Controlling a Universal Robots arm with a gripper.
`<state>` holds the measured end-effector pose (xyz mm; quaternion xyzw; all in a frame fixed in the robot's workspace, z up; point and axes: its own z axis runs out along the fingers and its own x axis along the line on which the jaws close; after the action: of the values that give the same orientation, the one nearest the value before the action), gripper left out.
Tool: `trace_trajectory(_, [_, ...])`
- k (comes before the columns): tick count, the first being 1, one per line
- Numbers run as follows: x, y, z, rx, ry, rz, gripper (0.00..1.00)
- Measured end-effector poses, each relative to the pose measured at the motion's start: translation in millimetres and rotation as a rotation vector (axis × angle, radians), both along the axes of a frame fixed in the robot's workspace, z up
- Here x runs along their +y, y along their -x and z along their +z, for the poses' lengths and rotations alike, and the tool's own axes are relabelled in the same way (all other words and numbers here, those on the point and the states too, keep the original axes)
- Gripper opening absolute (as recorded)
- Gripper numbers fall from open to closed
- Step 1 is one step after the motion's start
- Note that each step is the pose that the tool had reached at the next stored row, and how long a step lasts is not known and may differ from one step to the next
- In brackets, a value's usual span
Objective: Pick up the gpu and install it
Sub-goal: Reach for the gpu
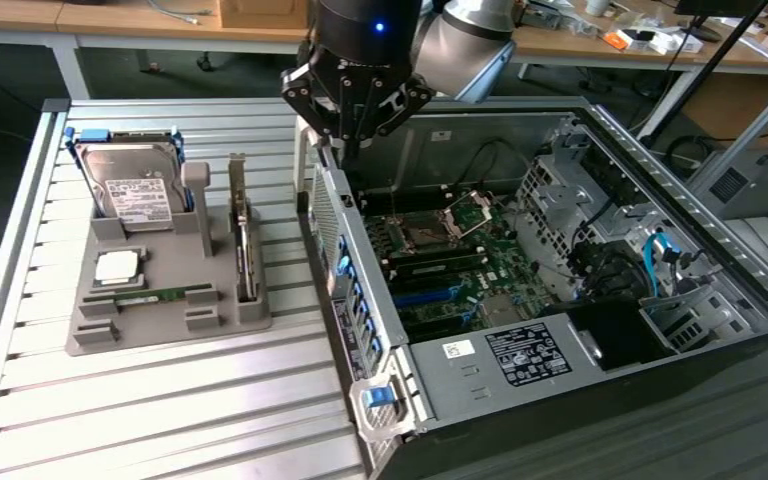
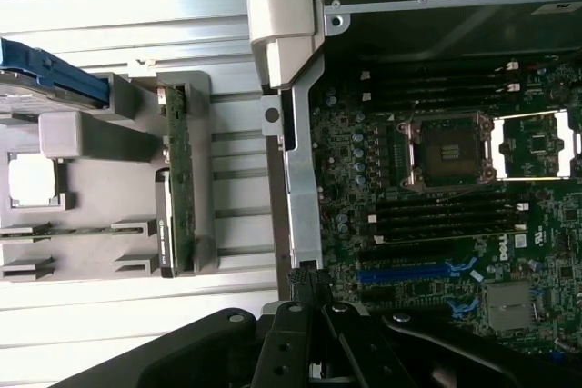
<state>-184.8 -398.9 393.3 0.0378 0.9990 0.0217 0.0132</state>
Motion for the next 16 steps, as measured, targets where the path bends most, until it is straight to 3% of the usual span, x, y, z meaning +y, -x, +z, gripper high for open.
trace_trajectory(16, [0.0,3.9,0.0,0.0000,0.0000,0.000,0.11])
